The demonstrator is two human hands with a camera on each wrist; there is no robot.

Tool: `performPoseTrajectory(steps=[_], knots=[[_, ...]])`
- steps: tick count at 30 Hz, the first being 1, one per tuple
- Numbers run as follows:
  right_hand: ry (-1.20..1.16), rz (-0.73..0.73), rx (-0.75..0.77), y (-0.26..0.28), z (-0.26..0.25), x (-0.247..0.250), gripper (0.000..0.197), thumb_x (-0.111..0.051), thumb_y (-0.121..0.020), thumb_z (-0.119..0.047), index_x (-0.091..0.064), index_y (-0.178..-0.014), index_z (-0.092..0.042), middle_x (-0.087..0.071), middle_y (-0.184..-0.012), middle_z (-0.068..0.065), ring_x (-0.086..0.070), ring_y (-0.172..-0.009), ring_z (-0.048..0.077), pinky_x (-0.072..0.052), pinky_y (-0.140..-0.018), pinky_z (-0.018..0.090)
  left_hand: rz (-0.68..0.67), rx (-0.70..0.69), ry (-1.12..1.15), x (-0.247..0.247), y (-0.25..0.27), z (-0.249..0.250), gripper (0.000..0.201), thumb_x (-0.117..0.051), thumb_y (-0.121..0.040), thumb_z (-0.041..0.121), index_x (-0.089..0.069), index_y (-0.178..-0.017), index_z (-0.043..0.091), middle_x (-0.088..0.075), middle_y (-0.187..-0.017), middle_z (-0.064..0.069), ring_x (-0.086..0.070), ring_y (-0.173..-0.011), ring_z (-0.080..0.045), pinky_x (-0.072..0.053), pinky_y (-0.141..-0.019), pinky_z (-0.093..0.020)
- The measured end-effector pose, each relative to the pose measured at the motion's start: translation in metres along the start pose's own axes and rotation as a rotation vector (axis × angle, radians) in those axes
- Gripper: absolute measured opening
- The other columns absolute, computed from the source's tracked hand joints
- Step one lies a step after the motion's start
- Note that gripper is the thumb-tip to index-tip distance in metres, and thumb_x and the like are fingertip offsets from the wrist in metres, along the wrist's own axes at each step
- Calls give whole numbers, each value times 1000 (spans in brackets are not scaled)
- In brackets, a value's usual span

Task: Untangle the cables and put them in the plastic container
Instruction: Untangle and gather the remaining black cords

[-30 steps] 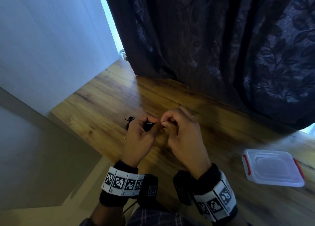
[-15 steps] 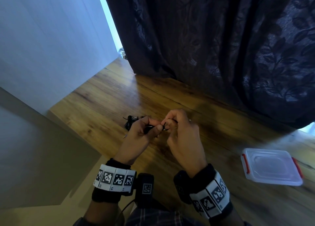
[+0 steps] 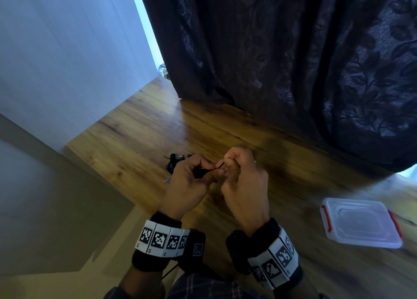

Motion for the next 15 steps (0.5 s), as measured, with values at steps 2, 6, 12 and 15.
performPoseTrajectory(steps=[2,6,12,15], knots=[[-60,-9,-24,-1,2,0,21,-53,-95,4,-55,-99,-16,-66,-86,-5,-65,-75,8,-53,-61,21,12,15,-19,1,-1,-5,10,-77,-83,9,-68,-82,6,-71,-80,-6,-70,-75,-21,-56,-69,-30],[-173,-177,-136,-6,16,-5,12,-61,-99,-17,-61,-109,-24,-72,-96,-12,-69,-91,0,-55,-79,17,53,40,-12,7,1,-11,8,-76,-84,8,-69,-81,5,-71,-81,-8,-70,-79,-24,-59,-74,-42],[-203,-173,-207,-1,28,-10,9,-67,-94,-13,-71,-96,-20,-73,-88,-8,-69,-77,14,-58,-72,34,18,100,-10,5,7,-21,8,-74,-86,21,-70,-86,14,-73,-83,-1,-71,-81,-19,-59,-79,-47],[-194,-189,-225,0,33,-15,10,-64,-95,-9,-67,-95,-18,-70,-87,-9,-67,-76,5,-55,-62,24,-15,72,6,1,11,-23,7,-71,-88,16,-68,-88,10,-73,-87,0,-71,-86,-20,-58,-82,-48]])
Point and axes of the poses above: each hand's wrist, its own y-axis away from the middle knuckle, its own x-axis out of the back of the hand, z = x × y, the point moved 6 cm from there along -y, towards the middle knuckle
